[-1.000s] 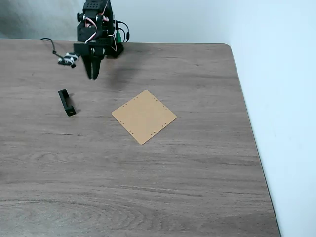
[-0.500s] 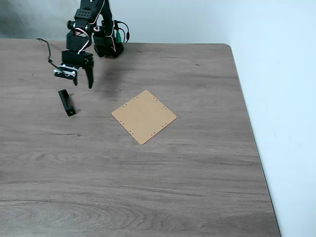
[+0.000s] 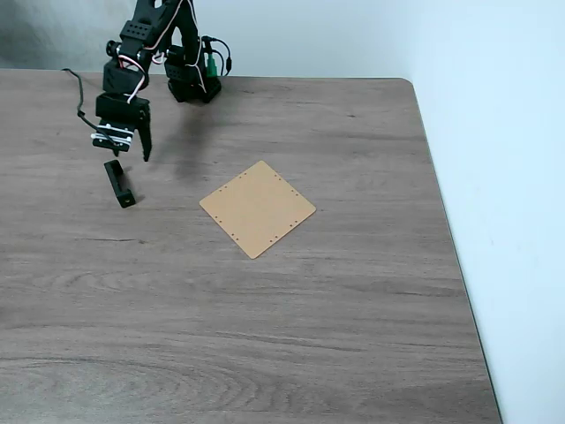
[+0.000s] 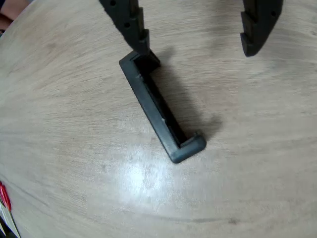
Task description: Grasp a black block and then place it on the board.
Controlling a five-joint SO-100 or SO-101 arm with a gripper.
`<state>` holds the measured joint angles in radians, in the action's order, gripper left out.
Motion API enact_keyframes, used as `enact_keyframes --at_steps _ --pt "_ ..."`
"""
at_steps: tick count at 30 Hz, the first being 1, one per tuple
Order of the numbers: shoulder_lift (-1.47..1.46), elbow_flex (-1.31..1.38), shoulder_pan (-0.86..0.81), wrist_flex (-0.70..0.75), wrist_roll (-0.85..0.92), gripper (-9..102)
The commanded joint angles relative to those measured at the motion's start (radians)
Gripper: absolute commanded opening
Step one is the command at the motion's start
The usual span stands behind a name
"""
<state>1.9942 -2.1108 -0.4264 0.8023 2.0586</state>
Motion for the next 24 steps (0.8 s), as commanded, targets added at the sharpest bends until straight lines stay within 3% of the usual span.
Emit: enact_keyframes --at_steps 1,24 --pt "0.0 0.052 -0.025 -0.002 0.063 25" --pt "-0.236 0.192 -0.133 0.014 0.233 25"
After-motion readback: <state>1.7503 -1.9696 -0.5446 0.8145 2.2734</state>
